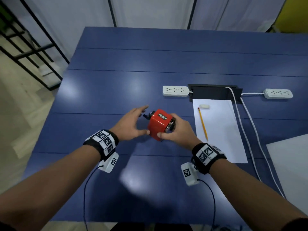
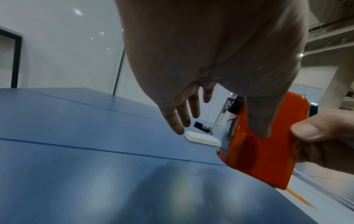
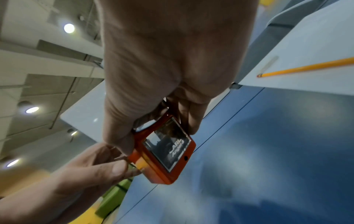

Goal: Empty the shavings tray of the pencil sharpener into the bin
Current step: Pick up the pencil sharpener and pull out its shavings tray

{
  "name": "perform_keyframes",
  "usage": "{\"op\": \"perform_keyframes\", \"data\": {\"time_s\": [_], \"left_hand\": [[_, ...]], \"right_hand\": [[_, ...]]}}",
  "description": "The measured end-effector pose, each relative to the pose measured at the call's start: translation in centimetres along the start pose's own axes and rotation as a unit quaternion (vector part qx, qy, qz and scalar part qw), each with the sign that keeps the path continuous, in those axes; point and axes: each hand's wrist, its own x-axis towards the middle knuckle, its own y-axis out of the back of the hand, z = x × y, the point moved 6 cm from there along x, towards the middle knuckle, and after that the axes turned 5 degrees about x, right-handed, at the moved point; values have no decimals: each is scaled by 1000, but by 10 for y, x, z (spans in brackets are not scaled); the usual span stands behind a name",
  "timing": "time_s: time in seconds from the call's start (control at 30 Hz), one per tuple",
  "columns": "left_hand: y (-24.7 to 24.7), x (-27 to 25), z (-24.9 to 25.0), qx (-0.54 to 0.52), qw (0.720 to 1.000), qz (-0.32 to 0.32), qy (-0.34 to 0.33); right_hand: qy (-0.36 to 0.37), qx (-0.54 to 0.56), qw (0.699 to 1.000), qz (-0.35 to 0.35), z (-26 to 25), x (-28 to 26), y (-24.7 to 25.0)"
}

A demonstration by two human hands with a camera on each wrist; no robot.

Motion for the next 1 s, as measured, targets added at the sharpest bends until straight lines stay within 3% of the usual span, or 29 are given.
{"op": "perform_keyframes", "data": {"time_s": [0.2,0.4,0.8,1.0], "left_hand": [[-15,-92,-26,-45,997,-48,-33],[-33,-158,-47,-56,996,-58,-46],[-82,-208,-82,28,997,-71,-30],[-89,-215,-89,32,999,-28,-32]], "right_hand": [[41,-22,993,-109,-38,-62,-75],[45,-29,990,-134,-37,-113,-125],[49,-122,976,-173,3,-154,-176],[93,-138,969,-180,14,-150,-181]]}}
